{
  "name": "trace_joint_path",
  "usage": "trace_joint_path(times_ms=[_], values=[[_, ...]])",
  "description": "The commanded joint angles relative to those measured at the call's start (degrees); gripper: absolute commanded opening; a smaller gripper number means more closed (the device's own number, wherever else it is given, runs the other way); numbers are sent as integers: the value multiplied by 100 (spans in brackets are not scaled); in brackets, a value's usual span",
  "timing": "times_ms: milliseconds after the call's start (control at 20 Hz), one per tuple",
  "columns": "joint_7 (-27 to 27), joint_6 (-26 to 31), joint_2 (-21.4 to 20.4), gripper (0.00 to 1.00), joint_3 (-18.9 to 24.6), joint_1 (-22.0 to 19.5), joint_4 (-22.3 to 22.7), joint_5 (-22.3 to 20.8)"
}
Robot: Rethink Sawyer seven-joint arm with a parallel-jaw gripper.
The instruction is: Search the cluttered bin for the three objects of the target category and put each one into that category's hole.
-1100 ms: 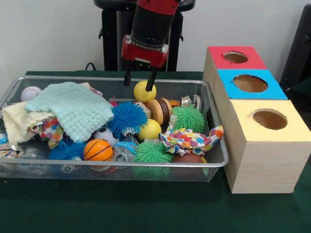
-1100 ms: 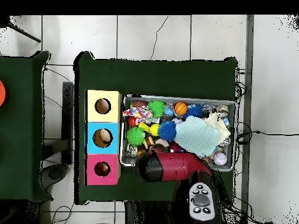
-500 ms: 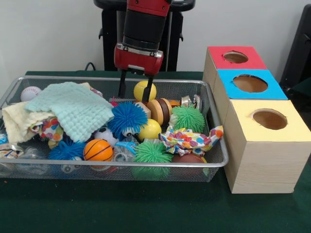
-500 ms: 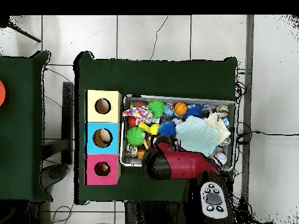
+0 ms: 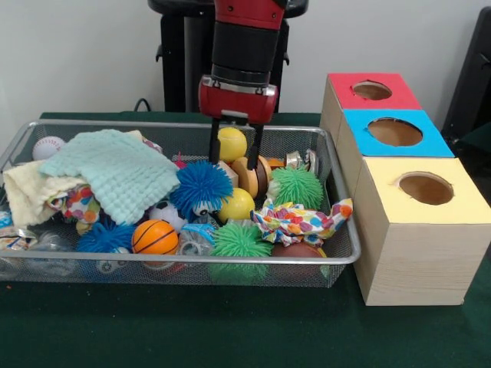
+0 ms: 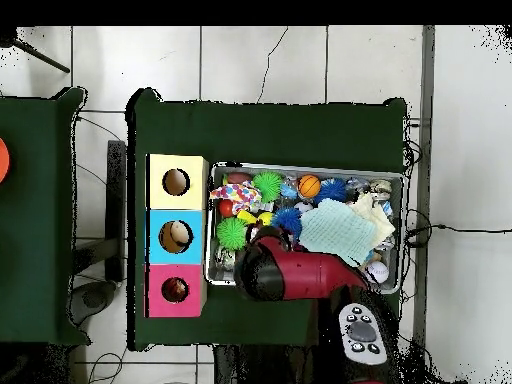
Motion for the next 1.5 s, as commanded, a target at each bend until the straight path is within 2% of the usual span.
trace_joint_path(times_ms=[50, 300, 600, 900, 1150, 1400, 1500], values=[[1113, -477, 550, 100, 1213, -340, 36, 446], [1356, -925, 725, 100, 1117, -42, -12, 704], [1166, -1177, 1142, 100, 1392, -99, -188, 714], [1078, -1704, 1580, 100, 1229, 23, -384, 630], [1058, -2258, 1617, 100, 328, 536, -375, 992], [813, -2221, 1586, 100, -653, 996, -336, 1437], [691, -2238, 1676, 100, -859, 1038, -413, 1447]])
